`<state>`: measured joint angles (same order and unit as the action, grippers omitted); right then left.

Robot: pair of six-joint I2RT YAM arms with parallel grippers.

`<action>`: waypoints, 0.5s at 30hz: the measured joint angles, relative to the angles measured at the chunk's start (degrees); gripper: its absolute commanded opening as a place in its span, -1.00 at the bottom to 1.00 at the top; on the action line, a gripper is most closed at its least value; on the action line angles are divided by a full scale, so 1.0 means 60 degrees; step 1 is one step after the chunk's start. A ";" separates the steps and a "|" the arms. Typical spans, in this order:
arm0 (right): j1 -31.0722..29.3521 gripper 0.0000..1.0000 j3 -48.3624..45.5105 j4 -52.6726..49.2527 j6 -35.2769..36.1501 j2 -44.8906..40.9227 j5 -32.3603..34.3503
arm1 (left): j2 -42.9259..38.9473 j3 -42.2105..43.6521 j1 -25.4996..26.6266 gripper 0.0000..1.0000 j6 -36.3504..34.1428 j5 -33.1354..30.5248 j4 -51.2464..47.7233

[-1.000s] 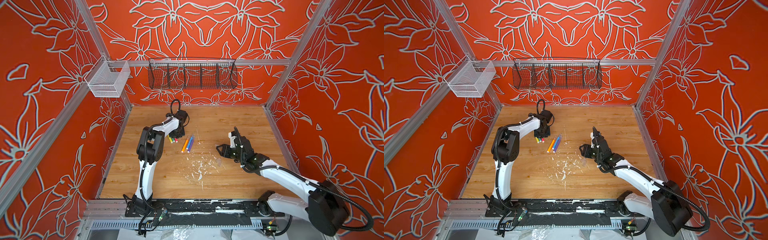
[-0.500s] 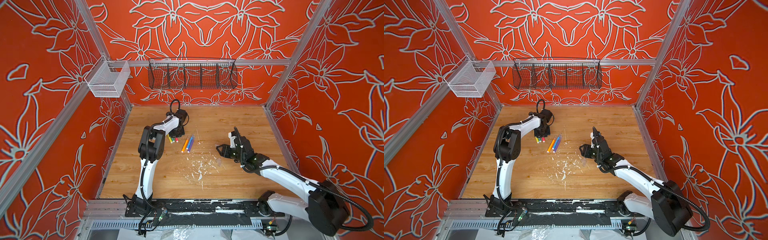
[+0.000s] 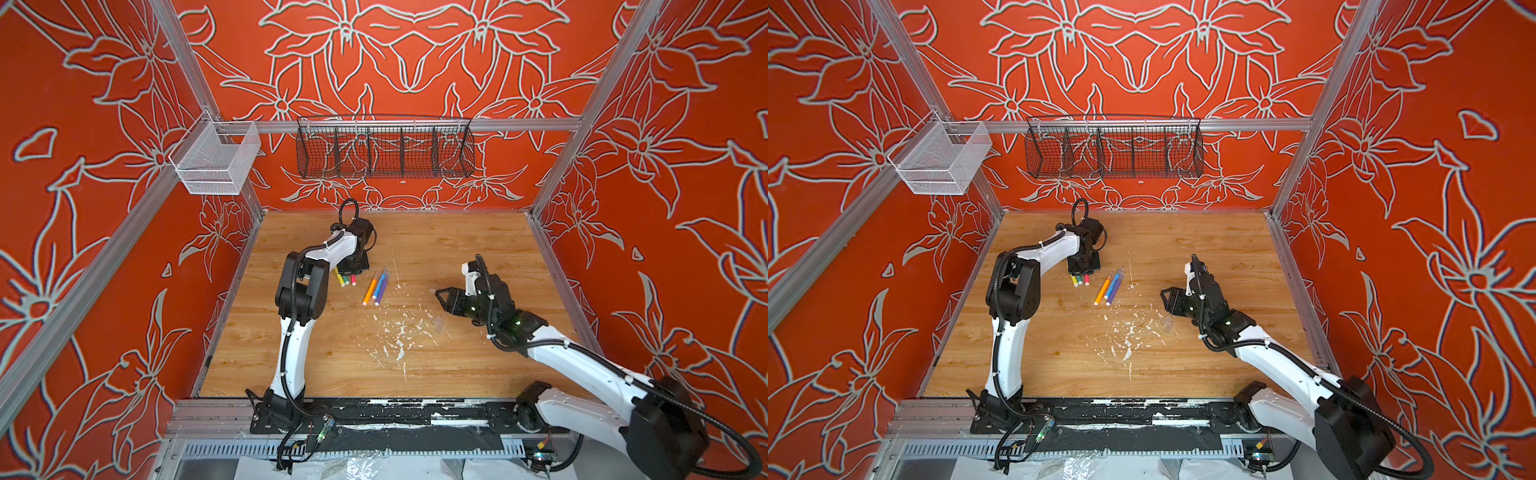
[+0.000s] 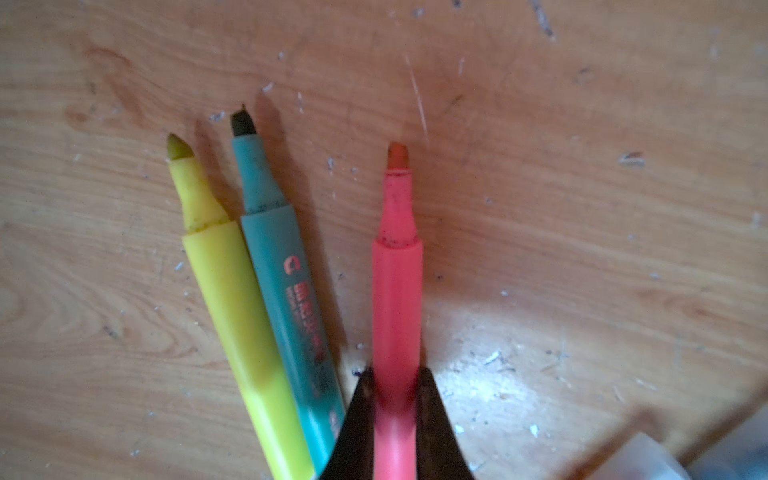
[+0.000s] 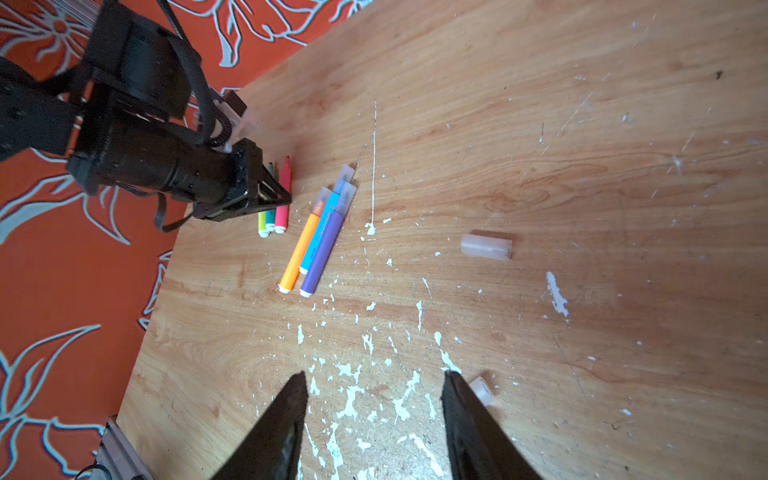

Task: Insert the pens into the pen caps
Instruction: 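Lift the pink marker with the left gripper while the right gripper moves in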

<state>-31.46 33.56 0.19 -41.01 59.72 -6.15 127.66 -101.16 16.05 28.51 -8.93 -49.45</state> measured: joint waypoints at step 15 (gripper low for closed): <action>0.0007 0.14 -0.1377 0.0514 -0.0098 -0.2878 0.0780 | -0.6284 0.5023 0.2018 -1.00 -0.0699 0.0310 0.3891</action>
<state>-31.42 25.30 3.27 -41.60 42.46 -1.48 89.95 -71.02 28.16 24.32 -7.07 -26.11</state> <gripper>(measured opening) 0.560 0.121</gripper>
